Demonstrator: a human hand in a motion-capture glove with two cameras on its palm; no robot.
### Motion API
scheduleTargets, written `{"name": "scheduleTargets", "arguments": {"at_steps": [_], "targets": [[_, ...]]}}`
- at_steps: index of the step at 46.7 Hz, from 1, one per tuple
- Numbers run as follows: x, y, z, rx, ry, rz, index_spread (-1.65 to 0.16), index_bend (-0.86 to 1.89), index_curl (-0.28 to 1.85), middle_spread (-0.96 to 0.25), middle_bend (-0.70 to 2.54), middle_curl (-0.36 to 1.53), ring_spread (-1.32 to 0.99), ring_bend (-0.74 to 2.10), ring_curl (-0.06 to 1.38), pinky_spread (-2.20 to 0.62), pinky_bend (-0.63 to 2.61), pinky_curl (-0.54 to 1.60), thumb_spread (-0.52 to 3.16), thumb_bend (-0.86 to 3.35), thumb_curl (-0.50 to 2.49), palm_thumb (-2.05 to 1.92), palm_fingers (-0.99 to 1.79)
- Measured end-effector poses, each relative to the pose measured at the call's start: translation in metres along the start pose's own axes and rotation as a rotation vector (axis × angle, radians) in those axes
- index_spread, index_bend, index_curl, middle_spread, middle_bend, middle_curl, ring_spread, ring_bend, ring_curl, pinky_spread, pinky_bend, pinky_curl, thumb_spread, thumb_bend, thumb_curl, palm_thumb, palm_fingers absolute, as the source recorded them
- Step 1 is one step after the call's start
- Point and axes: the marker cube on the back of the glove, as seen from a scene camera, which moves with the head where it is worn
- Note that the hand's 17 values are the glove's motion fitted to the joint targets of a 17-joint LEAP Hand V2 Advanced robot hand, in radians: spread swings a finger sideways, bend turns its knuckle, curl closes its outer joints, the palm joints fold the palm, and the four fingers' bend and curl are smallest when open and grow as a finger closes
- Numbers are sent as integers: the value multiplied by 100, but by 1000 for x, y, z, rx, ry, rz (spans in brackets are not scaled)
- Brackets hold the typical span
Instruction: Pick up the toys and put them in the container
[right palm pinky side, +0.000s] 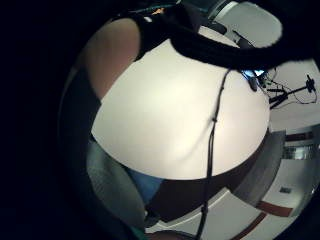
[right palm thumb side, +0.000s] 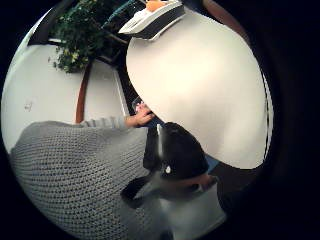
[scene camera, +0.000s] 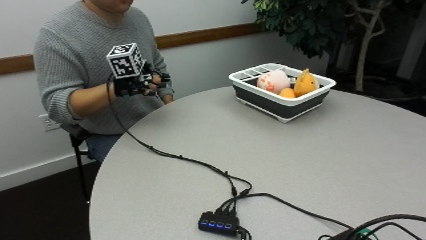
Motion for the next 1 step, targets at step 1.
{"name": "scheduleTargets", "arguments": {"at_steps": [1], "targets": [[0,0,0,1,2,0,-35,19,37,-11,14,23,-4,17,25,7,73,32,136,-2,30,-1,-11]]}}
